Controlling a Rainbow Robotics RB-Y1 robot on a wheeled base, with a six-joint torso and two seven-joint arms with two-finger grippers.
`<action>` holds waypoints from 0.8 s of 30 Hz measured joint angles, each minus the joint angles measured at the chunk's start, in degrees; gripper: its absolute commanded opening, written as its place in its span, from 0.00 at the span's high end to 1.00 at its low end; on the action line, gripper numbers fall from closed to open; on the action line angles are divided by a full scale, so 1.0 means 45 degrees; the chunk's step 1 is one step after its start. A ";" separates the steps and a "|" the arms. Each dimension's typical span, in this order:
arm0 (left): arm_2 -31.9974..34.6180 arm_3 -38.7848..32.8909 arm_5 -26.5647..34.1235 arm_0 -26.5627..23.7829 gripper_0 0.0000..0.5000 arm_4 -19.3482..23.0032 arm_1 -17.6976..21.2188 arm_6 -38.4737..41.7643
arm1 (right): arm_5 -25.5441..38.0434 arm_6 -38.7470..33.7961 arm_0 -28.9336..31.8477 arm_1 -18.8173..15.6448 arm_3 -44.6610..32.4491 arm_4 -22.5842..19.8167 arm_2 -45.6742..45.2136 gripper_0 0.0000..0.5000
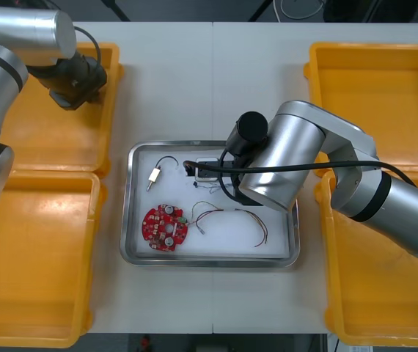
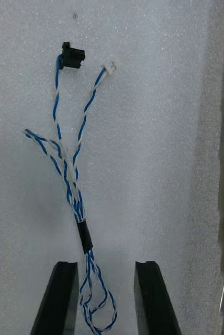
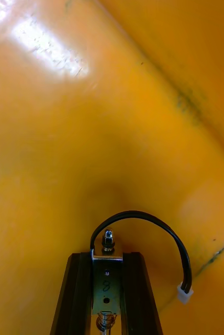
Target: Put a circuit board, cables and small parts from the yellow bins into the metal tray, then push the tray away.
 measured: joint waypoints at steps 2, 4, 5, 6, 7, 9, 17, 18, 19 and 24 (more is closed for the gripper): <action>0.0142 -0.0259 0.0630 0.0000 1.00 0.0000 0.0063 0.0000 | -0.0072 -0.0002 0.0000 0.0001 0.0000 0.0017 0.0000 0.00; 0.0405 -0.0672 0.1365 0.0000 1.00 -0.0002 0.0152 0.0000 | -0.0081 -0.0004 0.0000 0.0004 0.0000 0.0043 0.0001 0.00; 0.0572 -0.0925 0.1754 0.0000 1.00 -0.0003 0.0210 0.0000 | -0.0087 -0.0005 0.0000 0.0004 0.0000 0.0068 0.0001 0.00; 0.0741 -0.1195 0.2139 0.0000 1.00 -0.0004 0.0273 0.0000 | -0.0097 -0.0007 0.0000 0.0005 -0.0002 0.0092 0.0001 0.00; 0.0896 -0.1482 0.2495 0.0000 1.00 -0.0004 0.0344 0.0000 | -0.0102 -0.0008 0.0000 0.0005 -0.0005 0.0100 0.0001 0.00; 0.1127 -0.2075 0.3218 0.0001 1.00 -0.0004 0.0491 0.0000 | -0.0102 -0.0012 0.0000 0.0006 -0.0019 0.0107 0.0001 0.00; 0.1307 -0.4520 0.5837 0.0030 1.00 0.0049 0.1046 0.0000 | 0.1427 -0.0023 0.0000 0.0412 -0.0448 0.0120 -0.0460 0.00; 0.1307 -0.4911 0.6109 0.0072 1.00 0.0057 0.1092 0.0000 | 0.1782 -0.0024 0.0000 0.0487 -0.0616 0.0120 -0.0647 0.00; 0.1307 -0.5337 0.6355 0.0150 1.00 0.0071 0.1130 0.0000 | 0.2128 -0.0026 0.0001 0.0549 -0.0805 0.0120 -0.0836 0.00; 0.1307 -0.8003 0.7629 0.0931 1.00 0.0179 0.1218 0.0000 | 0.4148 -0.0081 0.0003 0.0671 -0.2196 0.0120 -0.1841 0.00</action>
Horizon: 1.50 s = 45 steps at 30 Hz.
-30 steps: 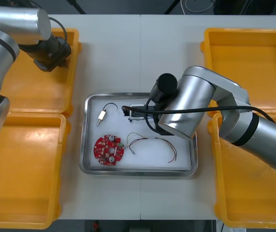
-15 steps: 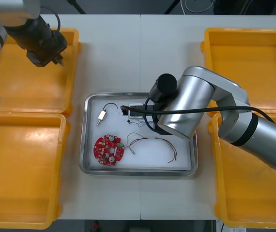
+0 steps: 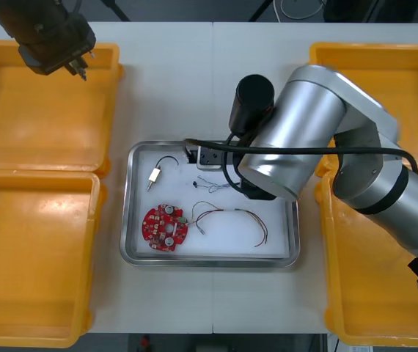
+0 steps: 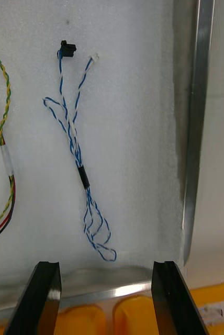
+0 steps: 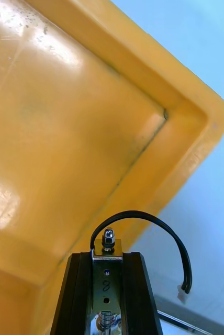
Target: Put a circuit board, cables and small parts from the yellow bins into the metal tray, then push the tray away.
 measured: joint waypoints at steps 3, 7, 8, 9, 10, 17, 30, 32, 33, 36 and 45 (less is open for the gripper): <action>0.0000 -0.1333 0.0766 0.0443 1.00 0.0103 0.0010 0.0000 | 0.1232 -0.0060 0.0000 0.0008 -0.0811 0.0000 -0.0537 0.00; 0.0000 -0.2971 0.1726 0.0981 1.00 0.0360 0.0022 0.0000 | 0.1383 -0.0095 0.0008 0.0012 -0.1785 0.0000 -0.1436 0.00; 0.0000 -0.3365 0.1924 0.1104 1.00 0.0465 0.0022 0.0000 | 0.1395 -0.0147 0.0021 0.0012 -0.2017 -0.0003 -0.1704 0.00; 0.0000 -0.3759 0.2119 0.1233 1.00 0.0568 0.0025 0.0000 | 0.1403 -0.0240 0.0051 0.0012 -0.2262 -0.0018 -0.2009 0.00; 0.0000 -0.4098 0.2298 0.1354 1.00 0.0653 0.0027 0.0000 | 0.1405 -0.0357 0.0097 0.0010 -0.2480 -0.0061 -0.2325 0.00; -0.0046 -0.6036 0.2956 0.2065 1.00 0.0956 0.0030 0.0002 | 0.1416 -0.3444 0.1228 -0.0371 -0.4117 -0.1594 -0.4951 0.00; -0.0732 -0.6981 0.2978 0.2389 1.00 0.1317 0.0059 0.0109 | 0.1417 -0.7954 0.3785 -0.1892 -0.5802 -0.3337 -0.8505 0.00; -0.0973 -0.7216 0.2979 0.2452 1.00 0.1331 0.0060 0.0182 | 0.1417 -0.8523 0.4225 -0.2004 -0.5897 -0.3565 -0.9031 0.00; -0.1132 -0.7386 0.2980 0.2510 1.00 0.1333 0.0062 0.0258 | 0.1417 -0.8810 0.4481 -0.2066 -0.5955 -0.3657 -0.9346 0.00; -0.1686 -0.8041 0.2981 0.2725 1.00 0.1394 0.0063 0.0489 | 0.1417 -0.9141 0.5359 -0.2297 -0.6200 -0.3797 -1.0401 0.00; -0.3639 -0.9383 0.2887 0.3065 1.00 0.1418 -0.0100 0.1100 | 0.1417 -0.9141 0.7804 -0.2827 -0.6502 -0.4236 -1.3068 0.00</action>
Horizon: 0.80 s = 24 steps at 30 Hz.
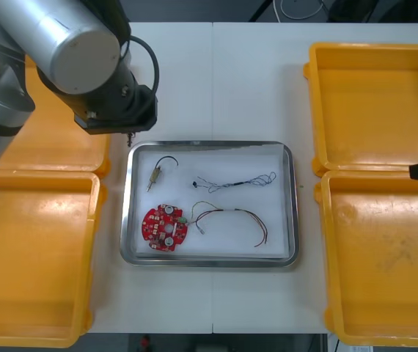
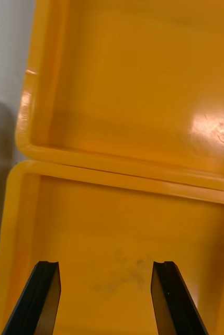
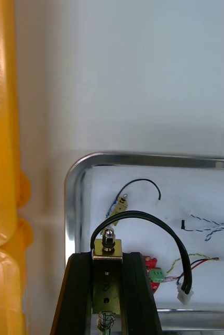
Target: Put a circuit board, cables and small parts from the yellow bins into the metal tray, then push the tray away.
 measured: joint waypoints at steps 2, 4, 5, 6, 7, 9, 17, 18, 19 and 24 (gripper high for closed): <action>-0.0399 -0.0013 -0.0174 0.0012 1.00 -0.0146 -0.0175 0.0123 | 0.0000 0.0001 0.0393 0.0000 -0.0008 -0.0055 -0.0479 0.00; -0.0793 -0.0013 -0.0384 0.0030 1.00 -0.0436 -0.0411 0.0164 | 0.0000 0.0002 0.0747 0.0000 -0.0014 -0.0074 -0.0890 0.00; -0.1002 -0.0010 -0.0493 0.0041 1.00 -0.0566 -0.0527 0.0164 | 0.0000 0.0002 0.0909 0.0000 -0.0016 -0.0076 -0.1067 0.00; -0.1216 -0.0005 -0.0644 0.0043 1.00 -0.0658 -0.0638 0.0164 | 0.0000 0.0002 0.1070 0.0000 -0.0016 -0.0076 -0.1232 0.00; -0.1423 0.0013 -0.0811 0.0044 1.00 -0.0715 -0.0737 0.0164 | 0.0000 0.0002 0.1220 0.0000 -0.0017 -0.0076 -0.1367 0.00; -0.1805 0.0092 -0.1145 0.0044 1.00 -0.0773 -0.0905 0.0165 | 0.0000 0.0002 0.1482 0.0000 -0.0017 -0.0049 -0.1573 0.00; -0.3293 0.0793 -0.2219 0.0045 1.00 -0.1187 -0.1270 0.0165 | 0.0000 0.0001 0.2195 0.0008 -0.0016 0.0245 -0.1661 0.00; -0.3449 0.0915 -0.2343 0.0045 1.00 -0.1220 -0.1271 0.0165 | 0.0000 0.0001 0.2233 0.0021 -0.0016 0.0330 -0.1662 0.00; -0.3576 0.1032 -0.2468 0.0045 1.00 -0.1257 -0.1271 0.0165 | 0.0000 0.0001 0.2257 0.0048 -0.0014 0.0406 -0.1662 0.00; -0.4104 0.1787 -0.3265 0.0045 1.00 -0.1516 -0.1273 0.0165 | 0.0000 0.0001 0.2294 0.0213 0.0186 0.0456 -0.1663 0.00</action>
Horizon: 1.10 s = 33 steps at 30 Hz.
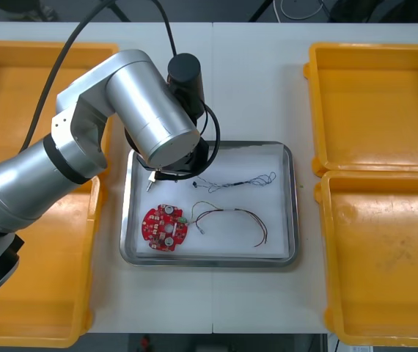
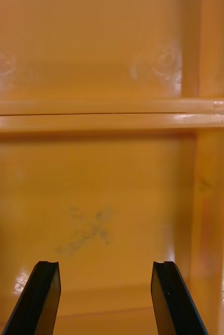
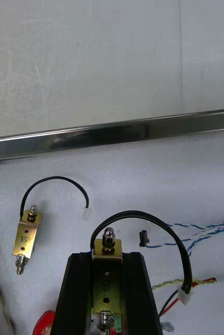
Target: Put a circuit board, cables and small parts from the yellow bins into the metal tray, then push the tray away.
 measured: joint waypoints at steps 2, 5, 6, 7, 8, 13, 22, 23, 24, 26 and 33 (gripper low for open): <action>-0.0174 0.0307 -0.0375 0.0000 1.00 -0.0094 0.0000 0.0000 | 0.0000 0.0000 0.0018 0.0027 0.0174 -0.0002 0.0000 0.00; -0.0372 0.0767 -0.0902 0.0000 1.00 -0.0127 -0.0001 0.0000 | 0.0000 0.0000 0.0086 0.0030 0.0397 -0.0018 0.0000 0.00; -0.0438 0.0896 -0.1038 0.0000 1.00 -0.0148 -0.0001 0.0000 | 0.0000 0.0000 0.0100 0.0030 0.0464 -0.0033 0.0000 0.00; -0.0502 0.1000 -0.1136 0.0000 1.00 -0.0175 -0.0002 0.0000 | 0.0000 0.0000 0.0111 0.0030 0.0517 -0.0051 0.0000 0.00; -0.0574 0.1086 -0.1210 0.0000 1.00 -0.0212 -0.0002 0.0000 | 0.0000 0.0000 0.0120 0.0030 0.0555 -0.0074 0.0001 0.00; -0.0948 0.1338 -0.1390 0.0000 1.00 -0.0390 -0.0002 0.0000 | 0.0000 0.0000 0.0127 0.0030 0.0592 -0.0233 0.0001 0.00; -0.1056 0.1353 -0.1391 0.0000 0.00 -0.0400 -0.0002 0.0000 | 0.0000 0.0000 0.0129 0.0030 0.0595 -0.0521 0.0001 0.00; -0.1056 0.1353 -0.1391 0.0000 0.00 -0.0404 -0.0002 0.0000 | 0.0000 0.0000 0.0129 0.0030 0.0595 -0.0543 0.0001 0.00; -0.1056 0.1353 -0.1391 0.0000 0.00 -0.0406 -0.0002 0.0000 | 0.0000 0.0000 0.0129 0.0030 0.0595 -0.0550 0.0001 0.00; -0.1056 0.1354 -0.1391 0.0000 0.00 -0.0409 -0.0002 0.0000 | 0.0000 0.0000 0.0129 0.0030 0.0596 -0.0559 0.0001 0.00; -0.1017 0.1188 -0.0854 0.0000 0.00 -0.0416 -0.0002 0.0000 | 0.0000 -0.0002 0.0129 0.0030 0.0596 -0.0610 0.0001 0.00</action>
